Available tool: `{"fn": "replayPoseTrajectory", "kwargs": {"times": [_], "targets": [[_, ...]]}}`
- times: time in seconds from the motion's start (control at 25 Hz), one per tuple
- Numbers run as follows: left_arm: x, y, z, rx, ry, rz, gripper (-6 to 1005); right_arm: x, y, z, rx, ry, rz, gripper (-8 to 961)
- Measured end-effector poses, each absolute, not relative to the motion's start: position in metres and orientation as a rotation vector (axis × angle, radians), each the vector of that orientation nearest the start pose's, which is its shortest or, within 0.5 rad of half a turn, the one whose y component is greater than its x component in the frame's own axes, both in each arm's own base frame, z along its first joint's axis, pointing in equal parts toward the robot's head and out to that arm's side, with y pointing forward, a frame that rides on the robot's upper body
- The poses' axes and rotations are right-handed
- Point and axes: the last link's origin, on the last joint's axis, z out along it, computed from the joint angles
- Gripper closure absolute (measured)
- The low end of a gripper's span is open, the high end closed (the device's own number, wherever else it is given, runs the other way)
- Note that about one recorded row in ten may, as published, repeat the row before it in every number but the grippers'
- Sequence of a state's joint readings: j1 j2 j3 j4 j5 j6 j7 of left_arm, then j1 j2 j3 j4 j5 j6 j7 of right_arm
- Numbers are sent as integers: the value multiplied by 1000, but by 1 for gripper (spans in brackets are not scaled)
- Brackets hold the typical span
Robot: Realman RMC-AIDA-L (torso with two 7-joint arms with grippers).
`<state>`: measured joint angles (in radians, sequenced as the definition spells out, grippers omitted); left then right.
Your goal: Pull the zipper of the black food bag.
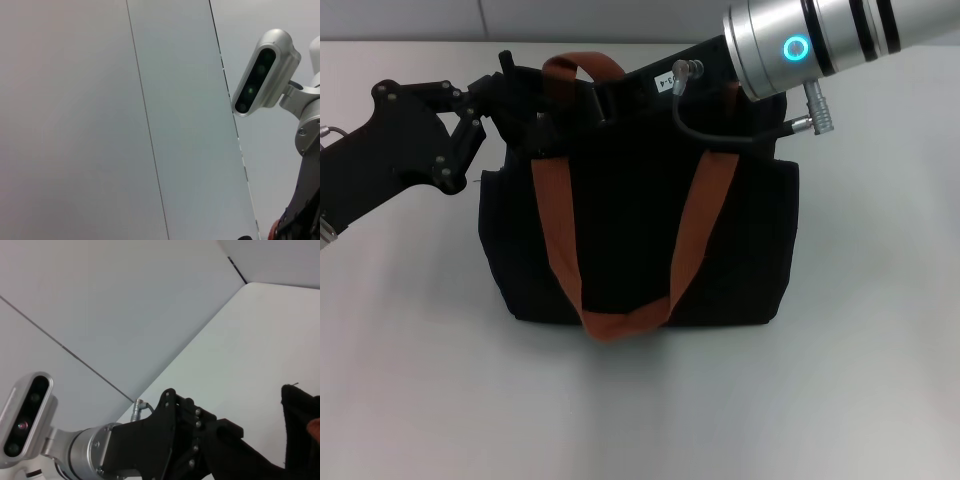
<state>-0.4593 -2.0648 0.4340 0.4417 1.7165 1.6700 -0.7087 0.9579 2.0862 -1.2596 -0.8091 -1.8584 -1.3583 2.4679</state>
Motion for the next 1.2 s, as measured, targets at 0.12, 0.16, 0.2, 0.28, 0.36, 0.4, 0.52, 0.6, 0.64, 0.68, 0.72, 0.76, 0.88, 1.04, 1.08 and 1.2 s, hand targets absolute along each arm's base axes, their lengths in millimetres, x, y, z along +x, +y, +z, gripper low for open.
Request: {"fn": "replayPoseTrajectory", "kwargs": {"times": [0.12, 0.16, 0.2, 0.28, 0.36, 0.4, 0.52, 0.6, 0.64, 0.68, 0.72, 0.76, 0.88, 1.04, 1.08, 1.2], "targets": [[-279, 312, 30, -2246, -68, -976, 912, 56, 392, -55, -2946, 1235, 445, 757], [-279, 312, 30, -2246, -68, -976, 912, 56, 392, -55, -2945, 1235, 444, 758], [-279, 312, 30, -2246, -68, -976, 912, 56, 392, -55, -2944, 1235, 444, 758], [-279, 312, 30, -2247, -67, -977, 911, 58, 393, -52, -2937, 1234, 452, 759], [-279, 312, 30, -2247, -66, -977, 910, 58, 393, -51, -2934, 1231, 456, 760], [-279, 312, 30, -2247, -66, -977, 910, 58, 393, -51, -2934, 1231, 456, 760], [-279, 312, 30, -2247, -66, -978, 909, 59, 394, -50, -2928, 1226, 453, 761], [-279, 312, 30, -2247, -66, -978, 908, 59, 395, -51, -2922, 1223, 450, 762], [-279, 312, 30, -2246, -66, -978, 907, 60, 395, -51, -2919, 1222, 449, 762], [-278, 312, 31, -2246, -64, -982, 907, 59, 396, -53, -2912, 1221, 450, 762], [-278, 312, 31, -2246, -64, -982, 907, 59, 396, -53, -2912, 1221, 450, 762], [-278, 312, 31, -2246, -61, -986, 906, 59, 397, -54, -2908, 1222, 451, 762], [-273, 313, 33, -2239, -58, -1024, 905, 60, 397, -54, -2904, 1229, 454, 761], [-270, 316, 34, -2239, -66, -1040, 903, 61, 396, -55, -2906, 1249, 463, 756], [-270, 316, 34, -2239, -67, -1043, 903, 61, 395, -55, -2907, 1256, 473, 755], [-268, 318, 34, -2241, -65, -1041, 902, 62, 394, -55, -2908, 1262, 482, 742]]}}
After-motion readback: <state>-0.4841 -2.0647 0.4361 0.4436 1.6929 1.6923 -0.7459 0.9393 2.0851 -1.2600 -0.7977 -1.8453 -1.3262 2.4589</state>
